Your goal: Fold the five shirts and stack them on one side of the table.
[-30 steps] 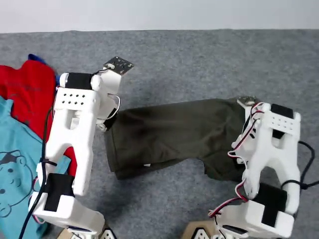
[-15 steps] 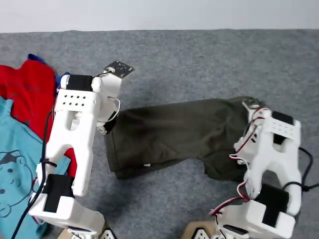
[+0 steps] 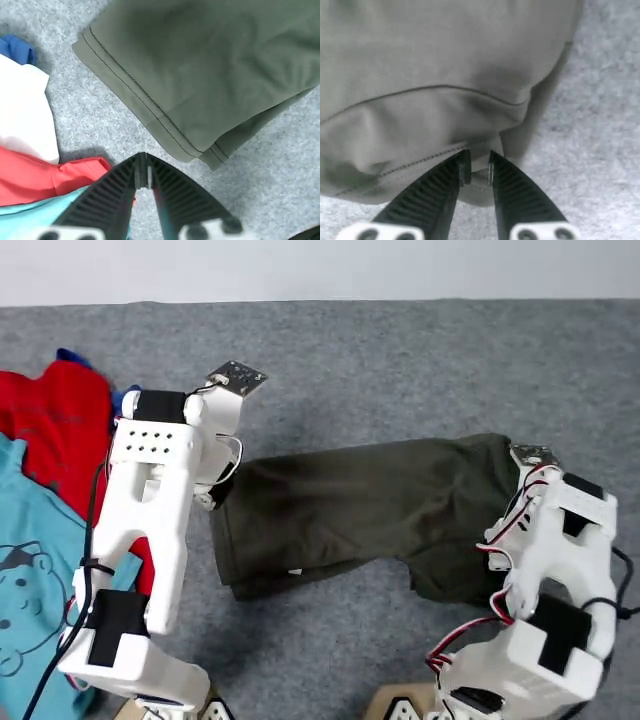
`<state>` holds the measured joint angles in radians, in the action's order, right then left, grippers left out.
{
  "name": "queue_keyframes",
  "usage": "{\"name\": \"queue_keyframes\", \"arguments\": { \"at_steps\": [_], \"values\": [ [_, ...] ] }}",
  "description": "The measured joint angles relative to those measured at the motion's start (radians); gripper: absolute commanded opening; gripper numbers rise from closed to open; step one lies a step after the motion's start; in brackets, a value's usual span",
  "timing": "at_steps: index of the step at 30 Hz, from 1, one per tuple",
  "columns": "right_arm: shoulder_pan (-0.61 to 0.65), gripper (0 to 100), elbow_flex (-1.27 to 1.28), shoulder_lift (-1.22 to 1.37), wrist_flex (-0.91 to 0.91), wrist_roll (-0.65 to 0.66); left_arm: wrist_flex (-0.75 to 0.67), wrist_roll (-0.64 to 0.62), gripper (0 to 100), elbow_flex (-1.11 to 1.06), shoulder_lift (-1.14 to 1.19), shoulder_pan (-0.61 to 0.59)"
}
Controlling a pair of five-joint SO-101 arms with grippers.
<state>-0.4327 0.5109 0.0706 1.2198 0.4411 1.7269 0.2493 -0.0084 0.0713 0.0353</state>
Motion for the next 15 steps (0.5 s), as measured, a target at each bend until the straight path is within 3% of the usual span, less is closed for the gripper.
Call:
{"name": "queue_keyframes", "arguments": {
  "at_steps": [15],
  "values": [
    [-0.006,0.8,-0.017,0.068,-0.040,0.038,0.000,-0.025,0,-0.043,0.000,0.000]
  ]
}}
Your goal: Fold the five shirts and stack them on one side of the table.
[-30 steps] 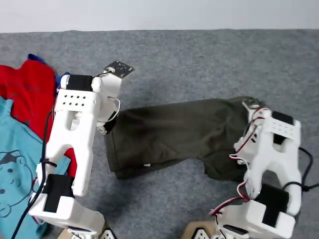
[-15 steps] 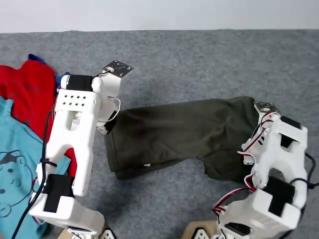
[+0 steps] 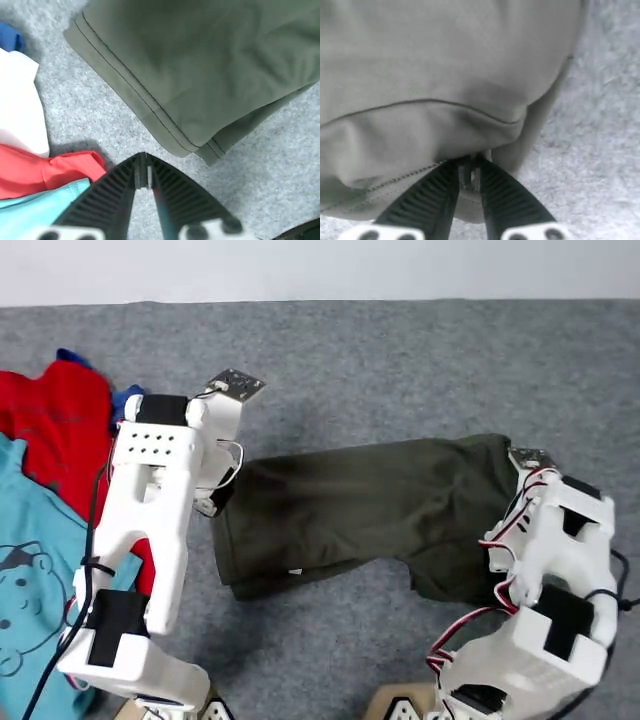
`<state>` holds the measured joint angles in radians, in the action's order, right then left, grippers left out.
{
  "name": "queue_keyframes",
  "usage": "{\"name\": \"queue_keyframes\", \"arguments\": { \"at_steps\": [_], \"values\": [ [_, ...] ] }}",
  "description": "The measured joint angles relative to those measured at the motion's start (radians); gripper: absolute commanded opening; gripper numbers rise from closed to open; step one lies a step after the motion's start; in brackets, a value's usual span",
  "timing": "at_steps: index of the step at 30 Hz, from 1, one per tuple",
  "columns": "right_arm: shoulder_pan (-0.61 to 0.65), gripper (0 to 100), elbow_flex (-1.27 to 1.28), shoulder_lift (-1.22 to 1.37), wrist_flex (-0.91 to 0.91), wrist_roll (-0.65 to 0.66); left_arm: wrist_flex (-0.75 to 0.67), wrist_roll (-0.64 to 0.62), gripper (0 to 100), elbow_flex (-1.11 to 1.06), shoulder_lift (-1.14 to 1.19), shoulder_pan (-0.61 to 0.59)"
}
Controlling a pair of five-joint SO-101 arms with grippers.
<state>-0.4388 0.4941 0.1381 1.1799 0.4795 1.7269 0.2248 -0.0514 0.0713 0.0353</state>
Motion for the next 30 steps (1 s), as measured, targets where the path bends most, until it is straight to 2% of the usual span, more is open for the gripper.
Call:
{"name": "queue_keyframes", "arguments": {
  "at_steps": [9,13,23,30],
  "values": [
    [0.000,0.8,0.000,-0.229,0.126,0.049,0.000,-0.002,0,0.000,0.000,0.000],
    [-0.046,0.8,0.000,-0.305,0.169,0.089,0.000,-0.002,0,0.000,0.000,0.000],
    [-0.238,0.8,0.000,-0.315,0.195,0.224,0.000,-0.002,0,0.000,0.000,0.000],
    [-0.264,1.4,0.002,-0.310,0.195,0.252,0.000,-0.002,0,0.000,-0.008,0.000]
  ]
}}
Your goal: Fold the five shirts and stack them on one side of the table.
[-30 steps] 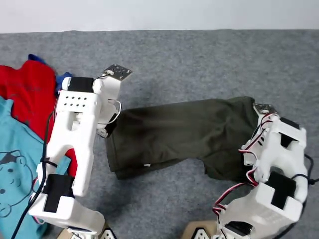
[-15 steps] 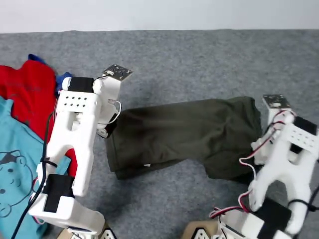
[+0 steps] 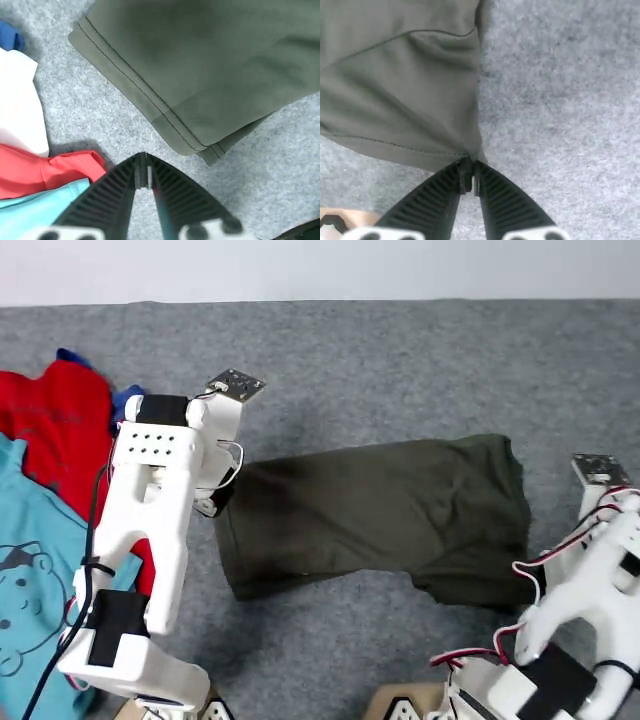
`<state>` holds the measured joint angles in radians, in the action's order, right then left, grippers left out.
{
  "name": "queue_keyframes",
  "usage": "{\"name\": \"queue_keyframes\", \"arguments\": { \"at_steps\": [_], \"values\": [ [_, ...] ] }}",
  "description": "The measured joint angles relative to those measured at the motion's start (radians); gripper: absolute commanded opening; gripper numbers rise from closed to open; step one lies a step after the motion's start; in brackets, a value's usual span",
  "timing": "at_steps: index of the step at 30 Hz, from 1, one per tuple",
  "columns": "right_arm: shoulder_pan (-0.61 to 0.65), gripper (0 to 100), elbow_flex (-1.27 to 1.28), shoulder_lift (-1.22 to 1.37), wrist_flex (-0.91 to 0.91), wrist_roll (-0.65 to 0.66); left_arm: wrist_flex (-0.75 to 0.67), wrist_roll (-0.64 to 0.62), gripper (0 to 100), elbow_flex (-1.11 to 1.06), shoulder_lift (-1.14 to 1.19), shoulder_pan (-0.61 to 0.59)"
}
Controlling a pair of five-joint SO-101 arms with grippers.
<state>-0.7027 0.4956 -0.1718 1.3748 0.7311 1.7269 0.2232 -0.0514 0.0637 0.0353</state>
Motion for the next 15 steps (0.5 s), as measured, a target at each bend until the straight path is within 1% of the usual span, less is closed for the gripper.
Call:
{"name": "queue_keyframes", "arguments": {
  "at_steps": [1,4,5,6,11,13,15],
  "values": [
    [0.000,3.9,0.000,0.002,0.000,0.000,0.000,0.000,0,-0.002,-0.014,0.003],
    [0.000,18.3,0.000,0.002,0.003,0.000,0.000,0.000,0,-0.018,-0.069,0.041],
    [0.000,21.6,0.000,0.002,0.015,0.000,0.000,0.000,0,-0.034,-0.084,0.064],
    [-0.003,22.8,0.000,0.002,0.034,0.000,0.000,0.000,0,-0.057,-0.098,0.094],
    [0.003,18.2,-0.080,0.002,0.158,0.002,0.000,0.000,0,-0.176,-0.127,0.267],
    [0.003,15.2,-0.140,-0.006,0.198,0.002,0.000,0.000,0,-0.196,-0.126,0.305],
    [0.003,12.1,-0.203,-0.038,0.233,0.002,0.000,0.000,0,-0.196,-0.106,0.319]
  ]
}}
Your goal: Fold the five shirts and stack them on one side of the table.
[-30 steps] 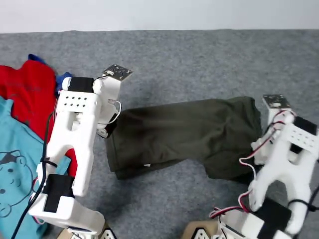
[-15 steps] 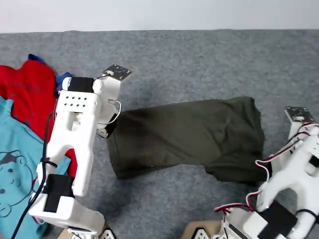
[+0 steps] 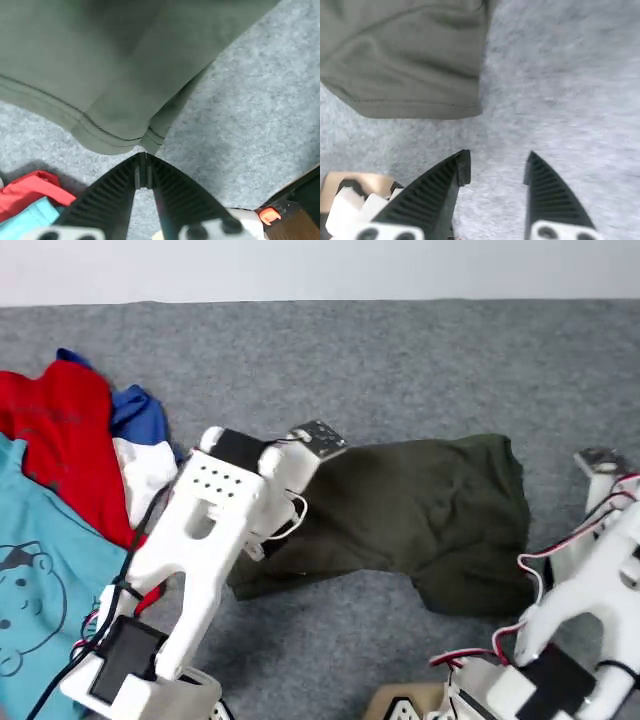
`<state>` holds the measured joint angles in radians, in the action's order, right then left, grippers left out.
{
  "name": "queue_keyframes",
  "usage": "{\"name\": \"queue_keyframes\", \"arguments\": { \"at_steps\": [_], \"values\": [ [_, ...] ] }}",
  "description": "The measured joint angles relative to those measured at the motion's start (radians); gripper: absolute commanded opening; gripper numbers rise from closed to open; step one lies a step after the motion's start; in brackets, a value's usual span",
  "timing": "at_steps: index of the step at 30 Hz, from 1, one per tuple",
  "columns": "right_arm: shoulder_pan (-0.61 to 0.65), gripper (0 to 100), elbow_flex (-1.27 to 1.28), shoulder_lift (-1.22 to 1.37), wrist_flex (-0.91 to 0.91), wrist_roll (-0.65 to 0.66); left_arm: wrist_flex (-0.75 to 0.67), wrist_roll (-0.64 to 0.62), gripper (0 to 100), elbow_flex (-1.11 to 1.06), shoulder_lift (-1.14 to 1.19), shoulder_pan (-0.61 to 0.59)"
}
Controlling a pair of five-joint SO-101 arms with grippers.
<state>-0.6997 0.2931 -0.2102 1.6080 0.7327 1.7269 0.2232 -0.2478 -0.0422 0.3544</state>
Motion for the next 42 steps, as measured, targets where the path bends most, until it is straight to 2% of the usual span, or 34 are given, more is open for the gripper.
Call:
{"name": "queue_keyframes", "arguments": {
  "at_steps": [5,12,16,24,30,32,36,42],
  "values": [
    [-0.006,5.8,-0.114,-0.103,0.055,0.002,-0.035,-0.005,0,-0.002,0.118,0.006],
    [-0.086,5.2,-0.121,-0.135,0.068,0.002,-0.074,-0.005,0,-0.023,0.245,0.011],
    [-0.123,5.0,-0.121,-0.112,0.068,0.002,-0.063,0.041,0,-0.078,0.302,0.011],
    [-0.132,5.0,-0.121,-0.097,0.069,0.002,-0.014,0.064,0,-0.081,0.293,0.005],
    [-0.132,5.0,-0.121,-0.095,0.069,0.002,-0.005,0.064,0,-0.057,0.051,0.078],
    [-0.132,5.0,-0.121,-0.095,0.069,0.002,-0.005,0.029,0,-0.057,0.018,0.086],
    [-0.132,5.0,-0.121,-0.095,0.069,0.000,-0.064,0.000,0,-0.057,0.034,0.086],
    [-0.132,5.0,-0.121,-0.095,0.069,0.003,-0.157,-0.006,0,-0.057,0.181,0.086]
  ]
}}
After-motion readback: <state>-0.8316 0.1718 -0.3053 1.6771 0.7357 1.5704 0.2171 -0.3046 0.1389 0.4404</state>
